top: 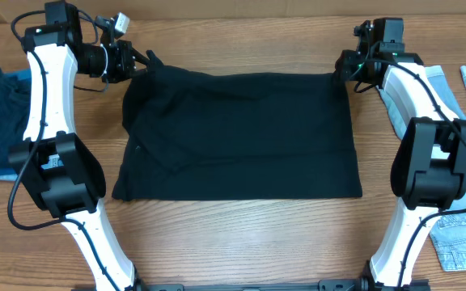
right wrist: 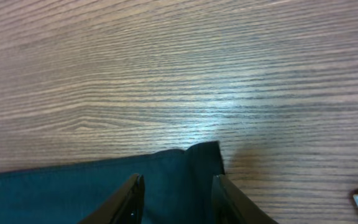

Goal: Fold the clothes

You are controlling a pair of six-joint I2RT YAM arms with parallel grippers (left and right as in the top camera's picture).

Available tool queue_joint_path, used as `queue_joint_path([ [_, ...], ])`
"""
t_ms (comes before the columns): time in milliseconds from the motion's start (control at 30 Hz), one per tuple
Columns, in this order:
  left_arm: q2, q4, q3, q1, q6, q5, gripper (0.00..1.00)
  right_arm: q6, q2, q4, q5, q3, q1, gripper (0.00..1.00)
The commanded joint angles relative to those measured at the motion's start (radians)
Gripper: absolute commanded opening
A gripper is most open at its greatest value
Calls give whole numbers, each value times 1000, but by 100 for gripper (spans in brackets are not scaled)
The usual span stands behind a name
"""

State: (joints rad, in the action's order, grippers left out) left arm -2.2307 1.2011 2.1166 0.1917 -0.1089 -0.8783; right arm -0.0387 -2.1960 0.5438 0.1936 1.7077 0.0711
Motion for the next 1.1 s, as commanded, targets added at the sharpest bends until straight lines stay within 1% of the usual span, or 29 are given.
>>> queue_joint_path([
  [0, 23, -1, 18, 5, -34, -2, 4, -45, 47, 11, -13, 16, 3, 40],
  [167, 23, -1, 18, 5, -38, -2, 4, -77, 41, 22, -9, 16, 3, 41],
  [267, 23, -1, 18, 5, -38, -2, 4, -6, 17, 8, -37, 16, 10, 41],
  [333, 23, 0, 18, 5, -45, -2, 4, 102, -10, -19, -35, 16, 21, 41],
  [400, 23, 3, 18, 5, -45, -2, 4, 237, -30, -19, 3, 16, 27, 35],
  [433, 23, 6, 18, 5, -45, -2, 4, 312, -42, -18, 6, 15, 27, 35],
  [467, 23, 6, 18, 5, -45, -2, 4, 365, -53, -19, 6, 15, 27, 36],
  [500, 23, 7, 18, 5, -45, -2, 4, 394, -57, -20, 3, 15, 27, 46],
  [533, 23, 11, 18, 6, -44, -2, 4, 406, -61, -28, -7, 15, 28, 53],
  [600, 23, 16, 18, 6, -45, -1, 4, 406, -66, -35, -15, 15, 28, 55],
  [800, 23, 21, 18, 6, -45, -1, 4, 406, -115, -40, -15, 15, 28, 56],
  [900, 23, 21, 18, 6, -45, -1, 4, 406, -122, -45, -4, 15, 28, 54],
  [1067, 23, 21, 18, 6, -45, -2, 4, 406, -124, -49, 30, 15, 27, 54],
])
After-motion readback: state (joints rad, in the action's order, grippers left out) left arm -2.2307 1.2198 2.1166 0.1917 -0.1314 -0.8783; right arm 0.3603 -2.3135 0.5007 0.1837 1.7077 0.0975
